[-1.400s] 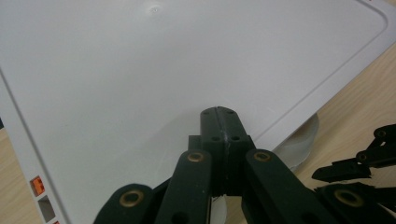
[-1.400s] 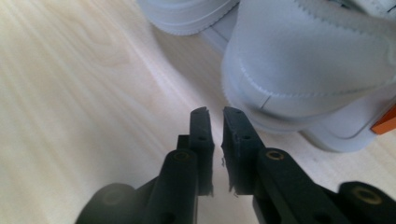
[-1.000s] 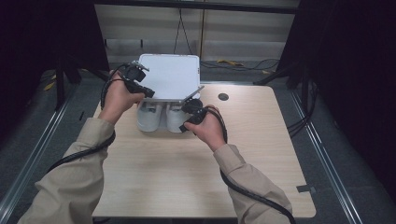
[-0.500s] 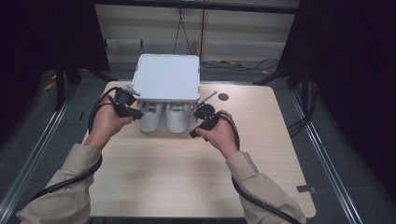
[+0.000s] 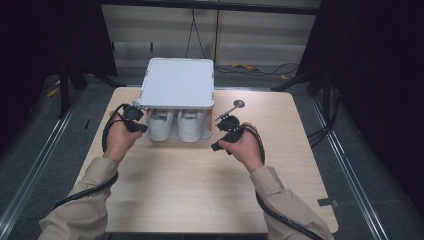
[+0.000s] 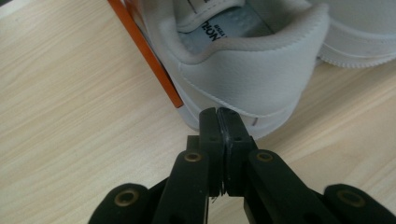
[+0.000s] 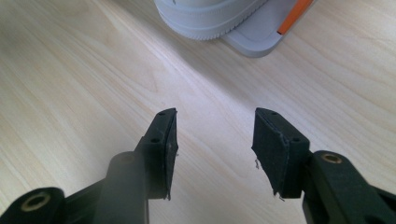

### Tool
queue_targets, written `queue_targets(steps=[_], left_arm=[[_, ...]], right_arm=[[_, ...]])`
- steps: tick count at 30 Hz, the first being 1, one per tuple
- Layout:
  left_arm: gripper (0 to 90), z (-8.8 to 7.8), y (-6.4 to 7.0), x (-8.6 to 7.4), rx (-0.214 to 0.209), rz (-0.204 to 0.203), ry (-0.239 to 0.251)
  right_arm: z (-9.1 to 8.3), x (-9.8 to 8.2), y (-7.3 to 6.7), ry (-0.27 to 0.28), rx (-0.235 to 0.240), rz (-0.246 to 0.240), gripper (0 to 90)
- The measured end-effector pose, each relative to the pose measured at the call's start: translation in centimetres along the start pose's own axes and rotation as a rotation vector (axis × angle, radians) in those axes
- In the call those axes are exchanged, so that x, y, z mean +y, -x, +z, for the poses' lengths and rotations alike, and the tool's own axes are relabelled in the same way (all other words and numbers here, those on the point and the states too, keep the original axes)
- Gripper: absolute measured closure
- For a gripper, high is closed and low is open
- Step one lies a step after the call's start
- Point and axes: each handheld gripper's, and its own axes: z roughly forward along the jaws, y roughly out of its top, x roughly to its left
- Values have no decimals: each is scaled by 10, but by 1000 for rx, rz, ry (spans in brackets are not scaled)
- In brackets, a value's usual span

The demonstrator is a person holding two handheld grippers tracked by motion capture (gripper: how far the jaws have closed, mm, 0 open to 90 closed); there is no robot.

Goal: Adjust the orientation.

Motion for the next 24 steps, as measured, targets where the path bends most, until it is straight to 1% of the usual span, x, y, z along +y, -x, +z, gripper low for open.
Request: queue_targets(steps=[1, 2, 3, 5, 6, 7, 8, 10, 12, 13, 15, 18, 19, 20, 21, 23, 24], left_arm=[[895, 0, -1, 0, -9, -8, 2], [900, 0, 0, 0, -9, -17, 7], [900, 0, 1, 0, -23, -24, 15], [900, 1, 4, -1, -79, -43, 34], [900, 1, 6, 0, -83, -35, 32], [900, 2, 10, 3, -71, -18, 30], [900, 2, 11, 4, -71, -13, 27], [900, 4, 14, 5, -93, -33, 39], [900, 4, 17, 6, -106, -22, 40], [900, 5, 19, 6, -111, -24, 41], [900, 5, 20, 7, -100, -14, 37], [896, 4, 18, 6, -116, -28, 43], [879, 4, 18, 4, -112, -29, 31], [866, 3, 18, 3, -117, -22, 17], [855, 2, 18, 1, -128, -24, 10], [802, 0, 18, -3, -128, -14, -29], [767, -1, 17, -5, -133, -7, -47]], right_arm=[[1, -1, 2, 2, 0, -1, 505], [1, -2, 2, 1, 3, 0, 505], [2, -2, 3, -1, 5, 2, 503], [3, -3, 4, 1, 3, 4, 501], [4, -4, 5, 1, 3, 3, 500], [4, -4, 5, -1, 4, 6, 499], [5, -5, 6, 1, 9, 6, 498], [5, -6, 7, -2, 6, 8, 497], [4, -6, 7, -4, 8, 12, 495], [4, -7, 8, 0, 1, 13, 495], [3, -7, 9, 2, 4, 11, 493], [2, -8, 11, 6, 2, 15, 488], [1, -8, 10, 5, 2, 22, 485], [1, -8, 11, 10, 2, 17, 479], [0, -9, 11, 11, 5, 18, 475], [0, -11, 12, 11, 3, 11, 453], [0, -12, 12, 8, 3, 16, 440]])
